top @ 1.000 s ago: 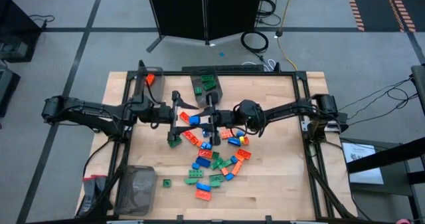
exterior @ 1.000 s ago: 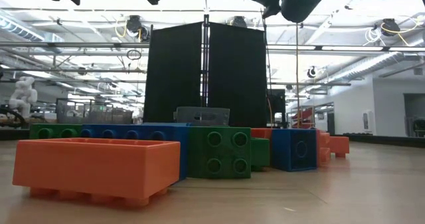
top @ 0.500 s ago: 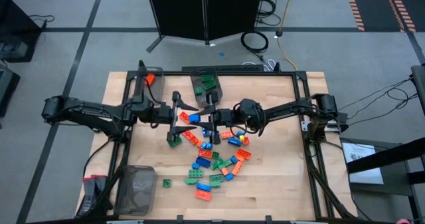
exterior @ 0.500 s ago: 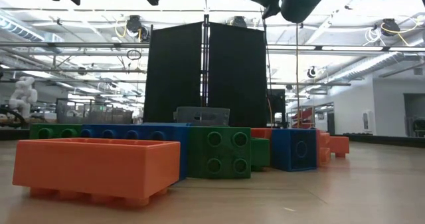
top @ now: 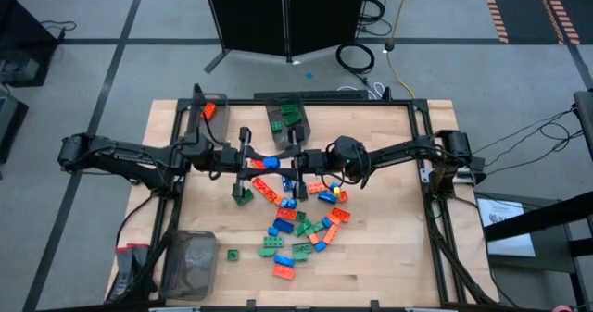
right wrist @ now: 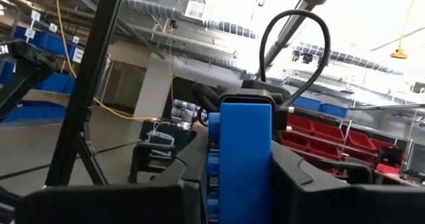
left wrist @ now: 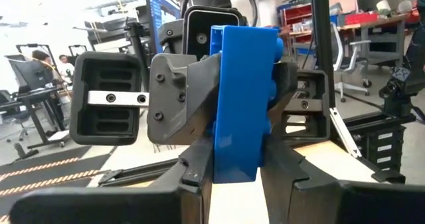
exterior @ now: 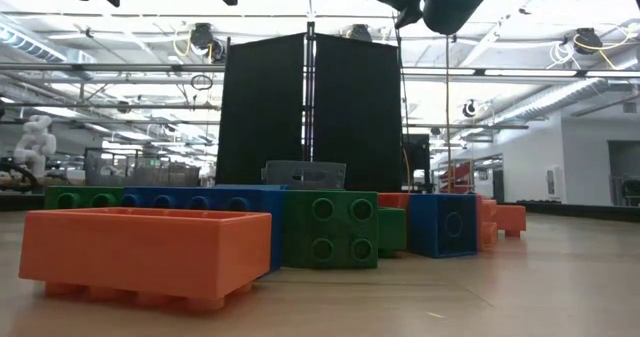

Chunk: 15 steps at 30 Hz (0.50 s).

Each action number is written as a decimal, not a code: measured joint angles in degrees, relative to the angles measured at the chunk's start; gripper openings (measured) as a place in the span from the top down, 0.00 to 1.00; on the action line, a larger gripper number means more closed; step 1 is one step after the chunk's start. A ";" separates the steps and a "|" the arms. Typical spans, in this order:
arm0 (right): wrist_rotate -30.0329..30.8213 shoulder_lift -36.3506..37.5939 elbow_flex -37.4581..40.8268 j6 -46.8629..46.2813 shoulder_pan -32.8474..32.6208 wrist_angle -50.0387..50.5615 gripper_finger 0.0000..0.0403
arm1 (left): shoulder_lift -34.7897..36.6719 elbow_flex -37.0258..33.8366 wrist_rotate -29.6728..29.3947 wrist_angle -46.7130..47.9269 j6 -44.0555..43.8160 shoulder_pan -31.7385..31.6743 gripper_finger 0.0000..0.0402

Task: Sort blocks
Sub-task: Put the blue game piece into the bottom left black transparent bin

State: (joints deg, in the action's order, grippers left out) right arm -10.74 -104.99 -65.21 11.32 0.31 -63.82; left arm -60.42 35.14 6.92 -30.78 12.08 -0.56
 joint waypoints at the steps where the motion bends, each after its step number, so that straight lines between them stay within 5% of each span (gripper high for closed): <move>1: -0.01 0.00 0.00 -0.23 0.02 0.04 0.81 | -0.01 0.00 -0.03 0.01 -0.04 0.00 0.81; 7: 0.29 0.00 0.00 -0.99 0.02 0.30 0.79 | -0.02 0.00 -0.12 0.16 -0.55 0.00 0.81; 15: 2.51 -0.02 0.00 -0.28 -0.06 0.58 0.49 | -0.09 0.00 -1.27 0.35 -1.62 -0.04 0.81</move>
State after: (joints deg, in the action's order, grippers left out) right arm -8.24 -105.01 -65.21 11.04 0.25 -63.24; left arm -60.51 35.14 5.65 -30.43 10.46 -0.60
